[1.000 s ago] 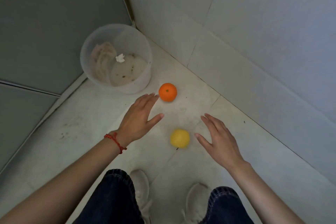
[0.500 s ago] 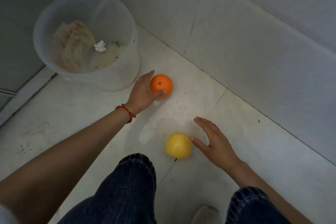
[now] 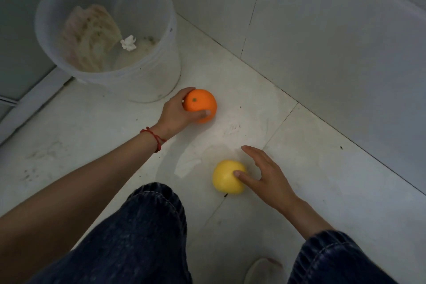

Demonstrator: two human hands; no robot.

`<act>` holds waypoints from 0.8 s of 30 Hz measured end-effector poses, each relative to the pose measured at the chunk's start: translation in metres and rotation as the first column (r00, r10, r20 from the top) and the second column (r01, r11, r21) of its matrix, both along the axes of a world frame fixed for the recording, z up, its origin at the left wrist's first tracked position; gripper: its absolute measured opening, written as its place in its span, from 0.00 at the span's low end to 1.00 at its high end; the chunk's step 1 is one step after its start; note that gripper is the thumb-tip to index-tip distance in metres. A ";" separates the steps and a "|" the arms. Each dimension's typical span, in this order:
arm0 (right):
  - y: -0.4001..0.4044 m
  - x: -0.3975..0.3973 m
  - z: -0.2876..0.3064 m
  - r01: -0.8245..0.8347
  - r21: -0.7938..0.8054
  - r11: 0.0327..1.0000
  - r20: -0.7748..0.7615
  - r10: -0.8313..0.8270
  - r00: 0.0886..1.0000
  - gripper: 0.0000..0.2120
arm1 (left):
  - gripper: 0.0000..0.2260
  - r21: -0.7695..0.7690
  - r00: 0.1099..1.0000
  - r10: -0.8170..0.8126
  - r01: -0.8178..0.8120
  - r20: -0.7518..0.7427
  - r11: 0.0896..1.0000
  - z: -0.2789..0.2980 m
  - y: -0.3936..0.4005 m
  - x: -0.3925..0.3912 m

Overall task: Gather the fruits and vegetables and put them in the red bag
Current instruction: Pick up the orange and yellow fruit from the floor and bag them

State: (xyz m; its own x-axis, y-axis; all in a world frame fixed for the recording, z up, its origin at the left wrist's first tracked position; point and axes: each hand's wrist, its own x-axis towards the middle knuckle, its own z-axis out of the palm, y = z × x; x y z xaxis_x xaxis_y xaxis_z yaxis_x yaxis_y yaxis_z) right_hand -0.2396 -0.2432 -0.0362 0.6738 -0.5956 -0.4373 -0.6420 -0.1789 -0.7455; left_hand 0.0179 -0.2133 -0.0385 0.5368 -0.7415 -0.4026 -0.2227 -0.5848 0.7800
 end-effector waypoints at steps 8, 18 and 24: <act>0.017 0.011 -0.010 0.028 0.094 0.995 -0.062 -0.022 0.998 0.37 | 0.32 0.036 0.978 0.124 -0.120 -0.170 0.992 0.004 0.061 -0.017; 0.007 0.015 0.012 0.291 0.176 0.940 -0.086 -0.280 0.956 0.28 | 0.26 0.039 0.958 0.165 -0.160 -0.236 0.986 0.019 0.067 -0.026; -0.013 0.017 0.063 0.387 0.154 0.909 -0.033 -0.387 0.922 0.27 | 0.26 0.052 0.947 0.158 -0.150 -0.278 0.987 0.060 0.070 -0.035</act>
